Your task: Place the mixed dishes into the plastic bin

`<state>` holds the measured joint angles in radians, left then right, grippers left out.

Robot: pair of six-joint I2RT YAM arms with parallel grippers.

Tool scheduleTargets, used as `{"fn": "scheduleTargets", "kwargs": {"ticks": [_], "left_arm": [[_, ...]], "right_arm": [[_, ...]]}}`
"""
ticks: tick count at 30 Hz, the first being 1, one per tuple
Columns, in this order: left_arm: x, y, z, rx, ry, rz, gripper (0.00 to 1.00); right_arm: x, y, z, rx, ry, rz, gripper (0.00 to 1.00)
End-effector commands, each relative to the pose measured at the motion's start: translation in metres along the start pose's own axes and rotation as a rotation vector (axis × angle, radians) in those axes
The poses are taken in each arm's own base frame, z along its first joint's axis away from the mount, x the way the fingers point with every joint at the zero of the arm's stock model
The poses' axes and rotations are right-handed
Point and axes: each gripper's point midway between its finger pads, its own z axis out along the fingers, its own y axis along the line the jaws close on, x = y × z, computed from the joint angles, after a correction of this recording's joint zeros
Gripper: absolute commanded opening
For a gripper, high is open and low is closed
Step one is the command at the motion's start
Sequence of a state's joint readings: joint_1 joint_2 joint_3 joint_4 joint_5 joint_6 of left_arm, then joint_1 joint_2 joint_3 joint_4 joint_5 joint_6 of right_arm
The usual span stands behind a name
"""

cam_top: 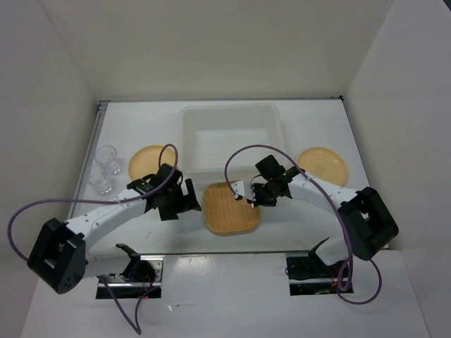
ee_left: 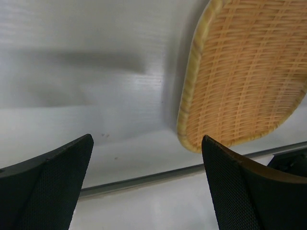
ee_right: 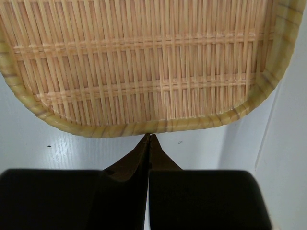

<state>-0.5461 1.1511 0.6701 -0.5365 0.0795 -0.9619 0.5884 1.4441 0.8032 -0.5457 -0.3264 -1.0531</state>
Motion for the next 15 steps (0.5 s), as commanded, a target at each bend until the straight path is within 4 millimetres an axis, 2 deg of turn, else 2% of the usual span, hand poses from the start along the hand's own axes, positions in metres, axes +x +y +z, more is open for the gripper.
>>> {"fn": "scheduleTargets", "kwargs": {"ticks": [1,5,8,12,15], "left_arm": [[-0.024,-0.022,0.004,0.009,-0.039,0.101,1.00],[-0.032,-0.029,0.009,0.006,-0.049,0.117,1.00],[-0.030,-0.026,0.013,0.000,-0.043,0.116,1.00],[-0.026,-0.023,0.019,-0.008,-0.022,0.115,1.00],[-0.026,-0.024,0.021,-0.003,-0.014,0.114,1.00]], "right_arm": [[-0.007,-0.012,0.003,0.044,-0.026,-0.014,0.00],[-0.013,-0.010,0.002,0.035,-0.057,0.002,0.00],[-0.018,-0.014,-0.005,0.044,-0.063,-0.002,0.00],[-0.037,-0.020,-0.016,0.042,-0.121,0.006,0.00],[-0.037,-0.021,-0.013,0.039,-0.120,0.016,0.00]]}}
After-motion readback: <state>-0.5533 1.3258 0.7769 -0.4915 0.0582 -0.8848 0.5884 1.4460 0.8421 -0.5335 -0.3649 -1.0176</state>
